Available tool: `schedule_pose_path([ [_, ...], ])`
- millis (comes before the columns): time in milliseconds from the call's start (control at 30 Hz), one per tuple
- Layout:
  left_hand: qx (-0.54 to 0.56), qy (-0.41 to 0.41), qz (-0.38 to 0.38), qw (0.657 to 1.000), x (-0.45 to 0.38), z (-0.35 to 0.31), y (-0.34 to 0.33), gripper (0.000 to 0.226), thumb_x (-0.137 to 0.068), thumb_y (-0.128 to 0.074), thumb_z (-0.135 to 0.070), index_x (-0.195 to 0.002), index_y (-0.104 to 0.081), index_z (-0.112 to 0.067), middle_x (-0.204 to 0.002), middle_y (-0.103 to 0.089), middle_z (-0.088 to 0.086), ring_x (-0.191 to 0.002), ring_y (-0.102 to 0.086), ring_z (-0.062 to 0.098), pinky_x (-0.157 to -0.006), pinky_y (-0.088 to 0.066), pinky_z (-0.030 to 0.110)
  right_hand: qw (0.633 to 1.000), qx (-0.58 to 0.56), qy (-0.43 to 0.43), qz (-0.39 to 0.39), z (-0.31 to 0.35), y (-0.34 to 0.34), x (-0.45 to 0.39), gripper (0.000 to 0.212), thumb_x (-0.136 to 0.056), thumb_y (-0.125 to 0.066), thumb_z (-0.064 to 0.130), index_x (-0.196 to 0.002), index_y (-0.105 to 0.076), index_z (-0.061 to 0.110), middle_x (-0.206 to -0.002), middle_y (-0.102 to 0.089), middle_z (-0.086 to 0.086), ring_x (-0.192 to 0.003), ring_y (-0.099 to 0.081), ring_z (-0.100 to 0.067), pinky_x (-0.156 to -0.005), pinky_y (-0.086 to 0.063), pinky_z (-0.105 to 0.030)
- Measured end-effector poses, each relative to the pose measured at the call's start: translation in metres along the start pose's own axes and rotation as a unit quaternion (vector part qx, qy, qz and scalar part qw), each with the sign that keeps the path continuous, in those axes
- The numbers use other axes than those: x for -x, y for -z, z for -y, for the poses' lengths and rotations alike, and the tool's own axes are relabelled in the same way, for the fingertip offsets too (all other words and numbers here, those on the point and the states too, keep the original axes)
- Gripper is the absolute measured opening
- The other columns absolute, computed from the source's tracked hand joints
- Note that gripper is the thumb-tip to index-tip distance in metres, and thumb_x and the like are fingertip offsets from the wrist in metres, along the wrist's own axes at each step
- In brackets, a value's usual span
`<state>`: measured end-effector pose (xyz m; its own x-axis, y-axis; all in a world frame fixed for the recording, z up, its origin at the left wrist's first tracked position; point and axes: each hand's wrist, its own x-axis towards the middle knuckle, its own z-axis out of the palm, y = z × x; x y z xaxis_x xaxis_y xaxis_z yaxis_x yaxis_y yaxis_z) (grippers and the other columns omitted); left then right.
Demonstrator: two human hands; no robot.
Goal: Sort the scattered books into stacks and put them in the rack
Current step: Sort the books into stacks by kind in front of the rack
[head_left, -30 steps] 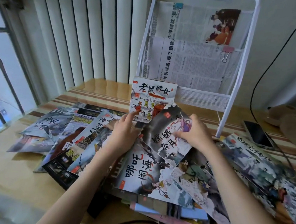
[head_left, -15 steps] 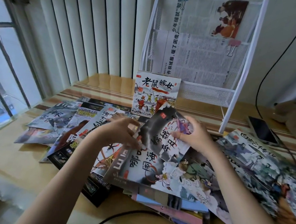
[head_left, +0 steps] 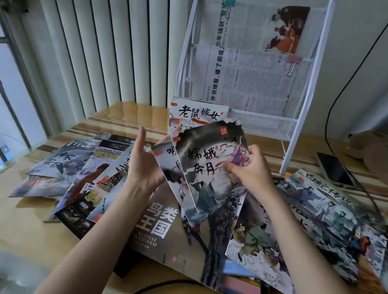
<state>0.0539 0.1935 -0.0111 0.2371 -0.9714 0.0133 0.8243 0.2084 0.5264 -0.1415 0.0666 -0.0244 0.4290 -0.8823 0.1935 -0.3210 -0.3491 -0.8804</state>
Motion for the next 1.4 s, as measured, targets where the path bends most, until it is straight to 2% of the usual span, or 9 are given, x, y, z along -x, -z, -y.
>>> schedule_pose_path([
  [133,-0.075,-0.002,-0.031,0.997,-0.006,0.017,-0.001,0.084,-0.079,-0.046,-0.065,-0.141,-0.038,-0.008,-0.139,-0.048,0.021,-0.125,-0.049,0.036,-0.101,-0.041,0.053,0.992,-0.053,0.001,-0.116,-0.002,-0.003,-0.001,0.061,-0.069,-0.08,0.032,-0.109,-0.039,0.013,-0.094,-0.06,0.005,-0.085,-0.059,-0.009,-0.076,-0.048,-0.028],
  [233,-0.361,-0.015,-0.062,0.93,-0.008,0.034,-0.016,0.06,-0.079,-0.062,-0.044,-0.13,-0.048,-0.016,-0.126,-0.058,0.013,-0.091,-0.063,0.02,-0.072,-0.056,0.034,0.997,-0.01,-0.013,-0.07,-0.001,-0.006,0.001,0.059,-0.074,-0.076,0.035,-0.113,-0.037,0.014,-0.091,-0.055,0.013,-0.08,-0.054,0.0,-0.067,-0.043,-0.018],
  [300,-0.462,-0.073,-0.096,0.879,-0.017,0.041,-0.019,0.049,-0.08,-0.071,-0.019,-0.123,-0.048,-0.019,-0.115,-0.059,0.003,-0.098,-0.061,0.019,-0.084,-0.055,0.038,0.998,0.044,-0.018,-0.028,0.0,-0.007,0.004,0.051,-0.08,-0.066,0.043,-0.113,-0.04,0.013,-0.094,-0.056,0.01,-0.081,-0.055,-0.003,-0.066,-0.045,-0.017],
  [467,-0.472,-0.074,-0.156,0.865,-0.029,0.053,-0.008,0.036,-0.082,-0.069,-0.008,-0.107,-0.044,-0.018,-0.105,-0.059,0.008,-0.096,-0.062,0.025,-0.074,-0.055,0.033,0.979,0.184,-0.071,-0.06,-0.005,0.041,0.035,0.067,-0.094,-0.041,0.049,-0.15,-0.02,0.02,-0.154,-0.024,-0.004,-0.141,-0.023,-0.023,-0.114,-0.024,-0.046],
  [667,-0.502,-0.085,-0.137,0.85,-0.029,0.059,0.003,0.072,-0.084,-0.065,-0.004,-0.142,-0.024,-0.019,-0.102,-0.053,-0.005,-0.074,-0.049,-0.003,-0.047,-0.039,0.005,0.931,0.299,-0.21,0.004,-0.032,0.08,0.116,0.077,-0.087,-0.038,0.066,-0.148,0.003,0.042,-0.158,0.007,0.012,-0.144,0.015,-0.023,-0.113,-0.001,-0.061],
  [1100,-0.53,-0.09,-0.119,0.835,-0.031,0.056,0.008,0.084,-0.082,-0.068,-0.009,-0.148,-0.018,-0.024,-0.138,-0.045,0.006,-0.108,-0.051,0.02,-0.082,-0.041,0.03,0.862,0.417,-0.262,0.119,-0.045,0.097,0.119,0.117,-0.049,-0.026,0.096,-0.144,0.019,0.044,-0.149,0.031,0.019,-0.141,0.025,-0.02,-0.106,0.009,-0.068],
  [1267,-0.535,-0.077,-0.127,0.831,-0.032,0.055,0.01,0.081,-0.08,-0.072,-0.011,-0.145,-0.025,-0.024,-0.133,-0.051,0.009,-0.109,-0.056,0.025,-0.093,-0.049,0.043,0.86,0.476,-0.181,0.022,-0.046,0.093,0.126,0.089,-0.072,-0.018,0.085,-0.148,-0.004,0.042,-0.157,-0.001,0.015,-0.146,-0.002,-0.018,-0.11,0.002,-0.061],
  [1333,-0.537,-0.072,-0.13,0.83,-0.032,0.055,0.01,0.08,-0.079,-0.072,-0.011,-0.144,-0.027,-0.025,-0.131,-0.052,0.008,-0.106,-0.058,0.023,-0.09,-0.051,0.042,0.834,0.539,-0.115,-0.02,-0.048,0.085,0.126,0.077,-0.082,-0.017,0.073,-0.148,-0.02,0.033,-0.153,-0.028,0.004,-0.138,-0.034,-0.023,-0.11,-0.027,-0.052],
  [1400,-0.545,-0.079,-0.123,0.826,-0.029,0.054,0.007,0.085,-0.08,-0.071,-0.011,-0.147,-0.021,-0.03,-0.136,-0.048,0.003,-0.108,-0.055,0.021,-0.089,-0.049,0.038,0.815,0.573,-0.007,-0.088,-0.048,0.077,0.127,0.061,-0.091,-0.029,0.057,-0.138,-0.044,0.021,-0.116,-0.065,-0.004,-0.089,-0.068,-0.019,-0.067,-0.058,-0.032],
])
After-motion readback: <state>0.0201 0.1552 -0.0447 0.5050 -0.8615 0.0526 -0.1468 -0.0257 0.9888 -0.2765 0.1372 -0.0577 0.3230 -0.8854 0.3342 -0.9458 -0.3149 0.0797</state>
